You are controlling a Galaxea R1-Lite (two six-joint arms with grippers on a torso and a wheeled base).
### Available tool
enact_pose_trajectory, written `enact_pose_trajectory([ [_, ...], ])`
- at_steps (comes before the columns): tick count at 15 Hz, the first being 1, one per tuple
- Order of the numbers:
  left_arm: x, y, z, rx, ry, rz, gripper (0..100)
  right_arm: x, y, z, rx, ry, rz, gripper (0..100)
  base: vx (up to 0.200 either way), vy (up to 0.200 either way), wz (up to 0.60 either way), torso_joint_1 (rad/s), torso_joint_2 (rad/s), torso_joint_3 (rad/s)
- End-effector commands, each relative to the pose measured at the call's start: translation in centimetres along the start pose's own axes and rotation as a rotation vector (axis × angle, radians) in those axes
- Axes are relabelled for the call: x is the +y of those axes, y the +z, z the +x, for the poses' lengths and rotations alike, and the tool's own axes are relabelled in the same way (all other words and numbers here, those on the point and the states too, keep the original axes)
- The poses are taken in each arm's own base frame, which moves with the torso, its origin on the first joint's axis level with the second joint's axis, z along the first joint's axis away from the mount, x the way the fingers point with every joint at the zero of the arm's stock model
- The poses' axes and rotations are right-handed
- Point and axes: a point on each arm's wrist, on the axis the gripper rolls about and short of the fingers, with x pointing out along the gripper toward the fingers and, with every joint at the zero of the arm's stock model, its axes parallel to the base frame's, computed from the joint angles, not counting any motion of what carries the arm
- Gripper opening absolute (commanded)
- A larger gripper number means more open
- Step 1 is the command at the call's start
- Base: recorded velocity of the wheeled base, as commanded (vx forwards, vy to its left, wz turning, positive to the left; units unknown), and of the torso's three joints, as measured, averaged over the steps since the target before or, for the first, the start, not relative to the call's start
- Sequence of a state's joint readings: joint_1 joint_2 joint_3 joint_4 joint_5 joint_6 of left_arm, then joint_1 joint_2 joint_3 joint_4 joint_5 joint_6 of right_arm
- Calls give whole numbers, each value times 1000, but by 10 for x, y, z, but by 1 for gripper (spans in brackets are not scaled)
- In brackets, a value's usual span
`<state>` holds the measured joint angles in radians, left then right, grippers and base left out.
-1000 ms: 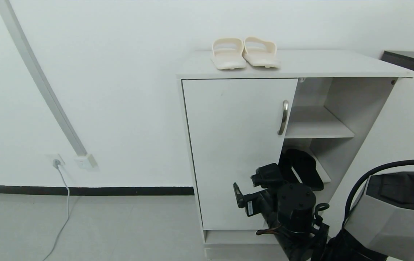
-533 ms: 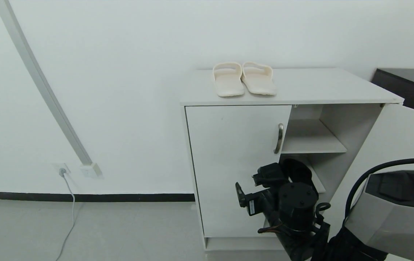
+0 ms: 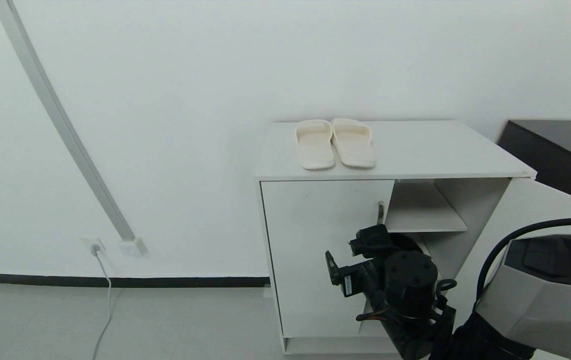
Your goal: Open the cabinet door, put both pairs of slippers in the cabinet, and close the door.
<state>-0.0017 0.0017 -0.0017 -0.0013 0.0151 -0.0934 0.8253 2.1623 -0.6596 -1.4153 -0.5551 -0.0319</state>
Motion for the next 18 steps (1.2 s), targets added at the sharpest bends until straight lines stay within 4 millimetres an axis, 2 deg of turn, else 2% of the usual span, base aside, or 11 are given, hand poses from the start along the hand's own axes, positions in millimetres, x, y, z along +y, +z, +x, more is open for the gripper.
enact_pose_trajectory([
  [1, 0, 0, 0, 0, 0, 0, 0, 0, 0, 0, 0, 1, 0, 100, 0, 0, 0, 217, -525, -320],
  [13, 0, 0, 0, 0, 0, 0, 0, -1, 0, 0, 0, -3, 0, 100, 0, 0, 0, 240, -551, -314],
  [18, 0, 0, 0, 1, -1, 6, 0, -4, 5, 4, -60, -3, -27, 100, 0, 0, 0, 67, -150, -80],
])
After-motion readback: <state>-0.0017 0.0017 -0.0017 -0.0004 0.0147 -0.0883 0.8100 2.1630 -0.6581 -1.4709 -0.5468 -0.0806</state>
